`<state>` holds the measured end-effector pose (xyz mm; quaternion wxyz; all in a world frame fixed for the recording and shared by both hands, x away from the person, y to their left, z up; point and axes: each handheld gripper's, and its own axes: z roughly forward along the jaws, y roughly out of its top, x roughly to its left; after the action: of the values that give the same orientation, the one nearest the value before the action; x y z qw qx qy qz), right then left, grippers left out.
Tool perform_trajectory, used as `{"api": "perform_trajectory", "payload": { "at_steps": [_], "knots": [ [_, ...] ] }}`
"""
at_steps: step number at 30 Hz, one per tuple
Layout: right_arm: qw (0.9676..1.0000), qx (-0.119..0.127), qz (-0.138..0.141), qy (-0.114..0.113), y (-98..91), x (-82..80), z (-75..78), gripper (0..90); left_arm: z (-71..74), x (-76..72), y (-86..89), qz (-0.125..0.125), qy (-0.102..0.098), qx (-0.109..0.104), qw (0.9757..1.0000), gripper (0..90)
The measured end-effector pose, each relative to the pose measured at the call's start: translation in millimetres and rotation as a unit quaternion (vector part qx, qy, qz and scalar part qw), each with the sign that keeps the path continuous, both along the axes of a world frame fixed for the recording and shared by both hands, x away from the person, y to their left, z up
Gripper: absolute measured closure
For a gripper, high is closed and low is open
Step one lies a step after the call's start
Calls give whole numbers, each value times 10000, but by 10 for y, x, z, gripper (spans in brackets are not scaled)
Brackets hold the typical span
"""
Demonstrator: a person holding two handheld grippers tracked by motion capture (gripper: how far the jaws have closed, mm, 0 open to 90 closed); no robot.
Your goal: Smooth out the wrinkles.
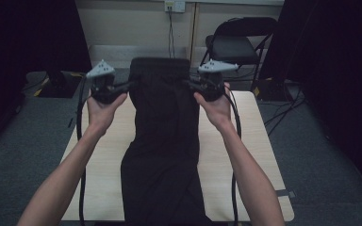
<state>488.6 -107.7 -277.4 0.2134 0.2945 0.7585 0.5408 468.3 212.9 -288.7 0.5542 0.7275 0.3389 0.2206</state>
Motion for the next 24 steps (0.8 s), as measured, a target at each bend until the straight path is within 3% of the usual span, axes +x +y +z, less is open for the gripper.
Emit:
{"api": "perform_trajectory", "payload": {
  "at_steps": [3,4,5,6,7,9,11,12,13,14,15,16,17,18,19,20,21,24],
  "knots": [
    [9998,-29,157,103,-21,-136,-136,833,-249,-181,13,-144,268,-60,9995,888],
    [9992,21,333,222,-57,-289,-264,832,-341,-284,8,-238,258,-69,9994,888],
    [9992,21,333,222,-57,-289,-264,832,-407,-365,5,-273,289,-32,9992,888],
    [9984,12,452,338,-99,-452,-381,832,-469,-443,-1,-350,322,-8,9989,889],
    [9984,12,452,338,-99,-452,-381,832,-521,-516,-10,-410,365,86,9985,889],
    [9973,-66,536,496,-128,-608,-478,832,-603,-701,-16,-589,418,174,9972,888],
    [9963,-113,632,578,-146,-776,-542,833,-649,-853,-22,-699,556,118,9959,888],
    [9959,-104,648,625,-156,-858,-567,832,-665,-959,-40,-679,396,268,9965,888],
    [9955,-76,678,658,-170,-938,-589,833,-672,-1053,-57,-715,370,278,9964,889],
    [9951,-29,710,684,-185,-1016,-609,832,-678,-1122,-83,-865,535,224,9946,888],
    [9949,69,711,708,-204,-1089,-636,833,-678,-1197,-112,-852,499,428,9942,888],
    [9942,167,719,782,-221,-1152,-678,833,-692,-1243,-116,-860,508,467,9939,888],
    [9940,117,676,855,-234,-1275,-797,833,-729,-1261,-97,-920,724,291,9927,888],
    [9937,61,668,899,-240,-1316,-854,833,-834,-1309,-97,-990,802,390,9911,888],
    [9937,61,668,899,-240,-1316,-854,833,-834,-1309,-97,-990,802,390,9911,888],
    [9915,-20,670,1119,-272,-1422,-1049,832,-1038,-1364,-116,-1069,1043,544,9873,888],
    [9915,-20,670,1119,-272,-1422,-1049,832,-1038,-1364,-116,-1069,1043,544,9873,887],
    [9859,-187,654,1527,-288,-1499,-1358,832,-1311,-1422,-156,-1135,1337,606,9826,888]
  ]
}}
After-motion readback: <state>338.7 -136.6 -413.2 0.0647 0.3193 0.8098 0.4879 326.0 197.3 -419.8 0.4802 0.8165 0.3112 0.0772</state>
